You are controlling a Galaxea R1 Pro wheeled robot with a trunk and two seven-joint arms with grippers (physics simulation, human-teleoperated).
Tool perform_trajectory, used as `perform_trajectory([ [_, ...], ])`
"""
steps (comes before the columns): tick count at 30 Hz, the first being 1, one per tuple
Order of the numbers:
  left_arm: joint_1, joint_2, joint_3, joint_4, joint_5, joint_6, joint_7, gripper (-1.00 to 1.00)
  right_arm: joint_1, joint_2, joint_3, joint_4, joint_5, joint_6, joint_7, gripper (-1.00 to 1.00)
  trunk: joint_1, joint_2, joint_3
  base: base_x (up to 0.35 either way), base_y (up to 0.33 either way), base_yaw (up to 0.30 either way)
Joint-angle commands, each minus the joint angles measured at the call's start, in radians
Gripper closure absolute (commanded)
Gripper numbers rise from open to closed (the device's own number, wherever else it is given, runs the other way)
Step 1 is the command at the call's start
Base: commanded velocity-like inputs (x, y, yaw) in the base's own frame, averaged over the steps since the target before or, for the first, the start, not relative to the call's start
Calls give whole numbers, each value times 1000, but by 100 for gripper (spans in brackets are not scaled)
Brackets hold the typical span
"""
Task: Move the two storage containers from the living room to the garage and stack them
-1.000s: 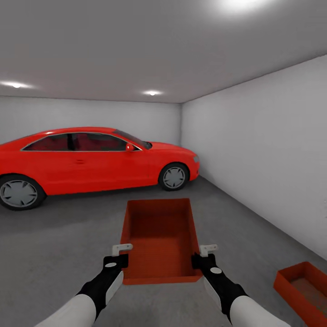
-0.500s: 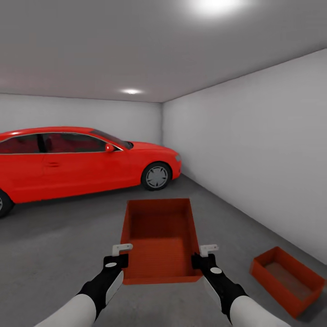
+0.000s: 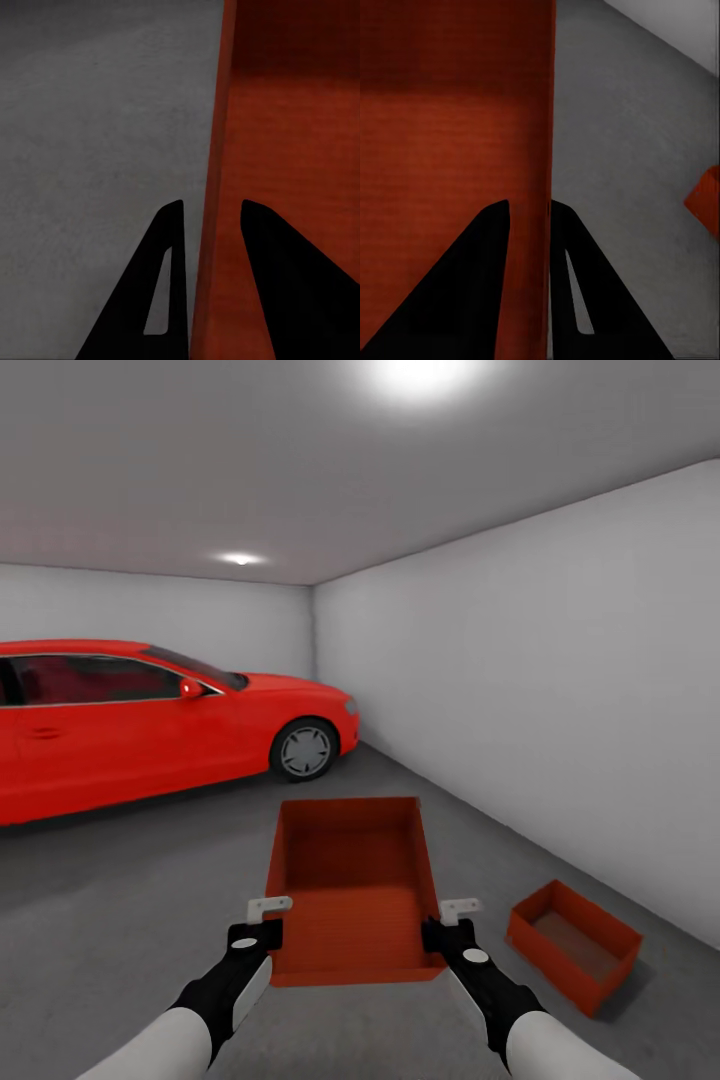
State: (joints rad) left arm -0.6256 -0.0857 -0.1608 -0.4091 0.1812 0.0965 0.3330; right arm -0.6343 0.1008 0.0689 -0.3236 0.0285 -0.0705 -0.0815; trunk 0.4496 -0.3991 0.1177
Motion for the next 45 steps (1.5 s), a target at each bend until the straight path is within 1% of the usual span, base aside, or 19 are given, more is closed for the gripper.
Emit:
perform_trajectory([
  [1,0,21,46,-7,-3,-6,10,100,-1,-1,-6,3,-51,-1,0,100,0,-1,0,70,0,-290],
  [21,0,23,46,-7,-3,-6,3,100,-1,-1,-6,3,-51,-2,0,100,0,-1,0,298,4,-291],
  [45,-1,24,46,-7,-3,-6,3,100,-1,-1,-6,3,-51,-2,0,100,0,-1,0,322,103,-294],
])
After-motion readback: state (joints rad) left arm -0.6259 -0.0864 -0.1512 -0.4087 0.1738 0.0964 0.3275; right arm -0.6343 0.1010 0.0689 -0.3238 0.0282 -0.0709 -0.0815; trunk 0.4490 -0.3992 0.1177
